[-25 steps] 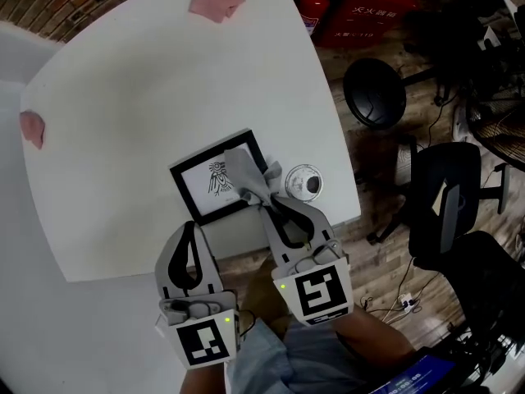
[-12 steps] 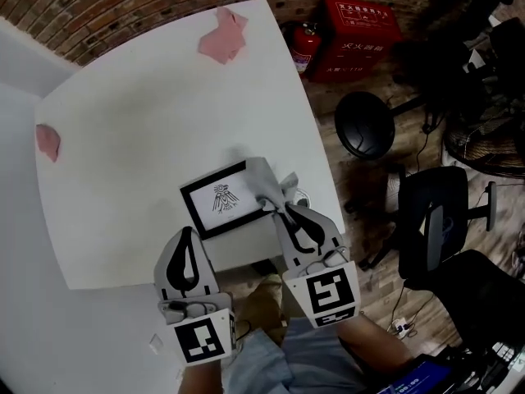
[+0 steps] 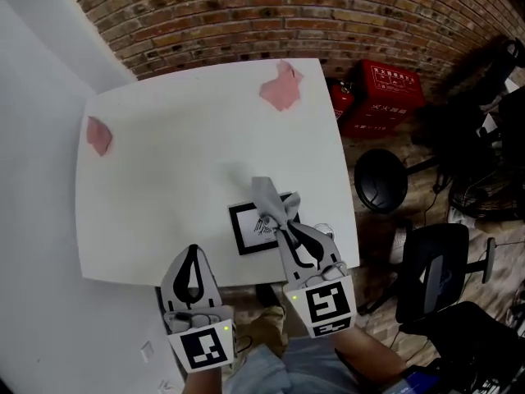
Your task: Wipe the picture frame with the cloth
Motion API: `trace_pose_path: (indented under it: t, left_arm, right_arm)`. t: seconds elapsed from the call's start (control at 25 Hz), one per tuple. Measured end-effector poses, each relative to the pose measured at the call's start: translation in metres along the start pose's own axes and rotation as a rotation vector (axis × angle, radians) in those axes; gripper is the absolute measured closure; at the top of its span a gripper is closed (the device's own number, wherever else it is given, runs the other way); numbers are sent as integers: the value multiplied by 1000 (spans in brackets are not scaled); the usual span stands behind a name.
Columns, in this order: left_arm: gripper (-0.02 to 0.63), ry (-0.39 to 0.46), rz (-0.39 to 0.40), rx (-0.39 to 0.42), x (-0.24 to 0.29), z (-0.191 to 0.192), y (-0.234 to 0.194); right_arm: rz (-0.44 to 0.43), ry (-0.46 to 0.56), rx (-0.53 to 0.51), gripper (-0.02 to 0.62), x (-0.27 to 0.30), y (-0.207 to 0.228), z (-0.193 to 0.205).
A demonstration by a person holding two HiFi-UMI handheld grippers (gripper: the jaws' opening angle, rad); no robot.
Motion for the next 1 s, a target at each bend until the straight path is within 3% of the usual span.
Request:
trace_pose_path:
  t: [0.36,1.0]
  left_arm:
    - [597,-50,-88,-11,-18,15,-36]
    - [597,-163,-99,-41,-21,65,-39]
  right_arm:
    - [-78,-26,-10,554,36,-30,1]
    - [-158,-173,5,554,62,-52,63]
Point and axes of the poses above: the fingertips, and each gripper's own axes: x forward along the fingers, y to its right, z out of its underside, the point moved 7 cm from there along -x, backward along the fingers, and after that the axes turned 9 degrees about y, right-handed, at the moved point
